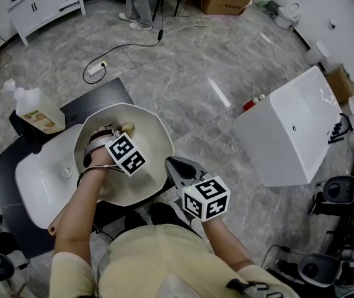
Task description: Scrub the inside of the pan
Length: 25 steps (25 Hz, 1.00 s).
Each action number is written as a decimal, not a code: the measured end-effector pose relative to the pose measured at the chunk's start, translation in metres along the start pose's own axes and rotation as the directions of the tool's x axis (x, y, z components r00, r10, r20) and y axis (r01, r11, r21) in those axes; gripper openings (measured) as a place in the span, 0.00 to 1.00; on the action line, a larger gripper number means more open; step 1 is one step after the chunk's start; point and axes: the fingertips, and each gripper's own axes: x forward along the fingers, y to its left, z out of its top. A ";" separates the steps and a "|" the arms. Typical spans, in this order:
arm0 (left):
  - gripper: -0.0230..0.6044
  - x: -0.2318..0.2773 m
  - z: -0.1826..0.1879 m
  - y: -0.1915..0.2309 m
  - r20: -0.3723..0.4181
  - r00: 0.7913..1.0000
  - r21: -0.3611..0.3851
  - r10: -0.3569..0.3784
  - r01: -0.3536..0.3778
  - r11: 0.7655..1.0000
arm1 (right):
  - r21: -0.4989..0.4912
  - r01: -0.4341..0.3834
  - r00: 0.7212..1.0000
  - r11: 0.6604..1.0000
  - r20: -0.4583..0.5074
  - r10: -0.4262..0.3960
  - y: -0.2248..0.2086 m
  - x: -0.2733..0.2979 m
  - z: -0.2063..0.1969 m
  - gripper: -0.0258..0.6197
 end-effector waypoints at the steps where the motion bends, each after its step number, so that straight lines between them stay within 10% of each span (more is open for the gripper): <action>1: 0.10 0.000 0.001 -0.001 0.009 1.000 -0.007 -0.004 0.005 1.000 | 0.000 0.000 1.000 1.000 0.000 0.000 0.001 0.000 0.000 0.07; 25: 0.10 -0.035 0.007 -0.051 0.095 0.951 -0.053 -0.296 0.302 0.952 | -0.007 -0.005 1.000 1.000 0.000 0.005 0.008 0.001 -0.001 0.07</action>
